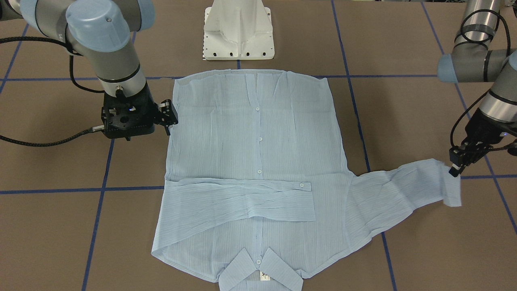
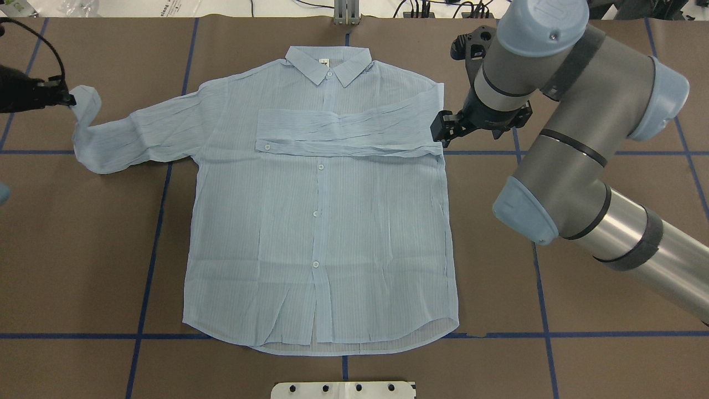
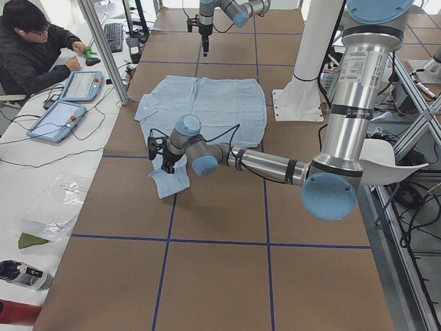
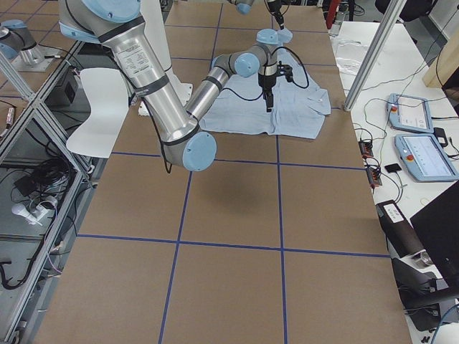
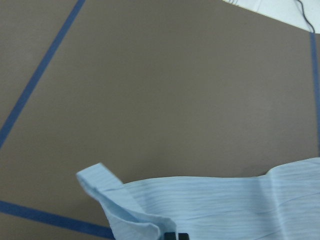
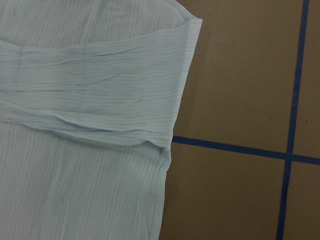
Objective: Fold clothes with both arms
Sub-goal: 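Grasp the other sleeve cuff with the left gripper while the right gripper withdraws, then fold the held sleeve across the shirt front with the left gripper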
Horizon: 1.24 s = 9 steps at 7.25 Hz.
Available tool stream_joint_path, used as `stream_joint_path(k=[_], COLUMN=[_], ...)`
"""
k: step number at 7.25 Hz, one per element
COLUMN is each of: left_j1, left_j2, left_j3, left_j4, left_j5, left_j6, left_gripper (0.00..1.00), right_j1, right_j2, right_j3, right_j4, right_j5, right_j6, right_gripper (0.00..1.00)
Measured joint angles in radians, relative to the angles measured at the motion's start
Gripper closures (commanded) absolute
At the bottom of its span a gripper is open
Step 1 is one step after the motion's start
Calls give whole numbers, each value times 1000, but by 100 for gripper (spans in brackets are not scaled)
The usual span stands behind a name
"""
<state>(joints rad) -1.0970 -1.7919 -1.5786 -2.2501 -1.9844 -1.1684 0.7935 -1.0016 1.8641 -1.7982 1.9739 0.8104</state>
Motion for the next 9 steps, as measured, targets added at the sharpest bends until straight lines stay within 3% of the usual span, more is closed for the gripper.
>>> stream_joint_path(k=[3,6,9], left_j1=[121,260,337], left_j2=[-283,-476,-531], left_j3=[-15,-15,-15], left_j4=[263,310,306], left_j5=[-4,-13,-14], left_j6=[-233,-536,-629], left_gripper=[100,100,100], right_j1=[10,20,24], right_j2=[-145,-247,-265], right_j3=[104,160,162], right_j4=[-1,2,2], right_j5=[4,8,7], right_j6=[-12,-43,-51], right_gripper=[0,0,0])
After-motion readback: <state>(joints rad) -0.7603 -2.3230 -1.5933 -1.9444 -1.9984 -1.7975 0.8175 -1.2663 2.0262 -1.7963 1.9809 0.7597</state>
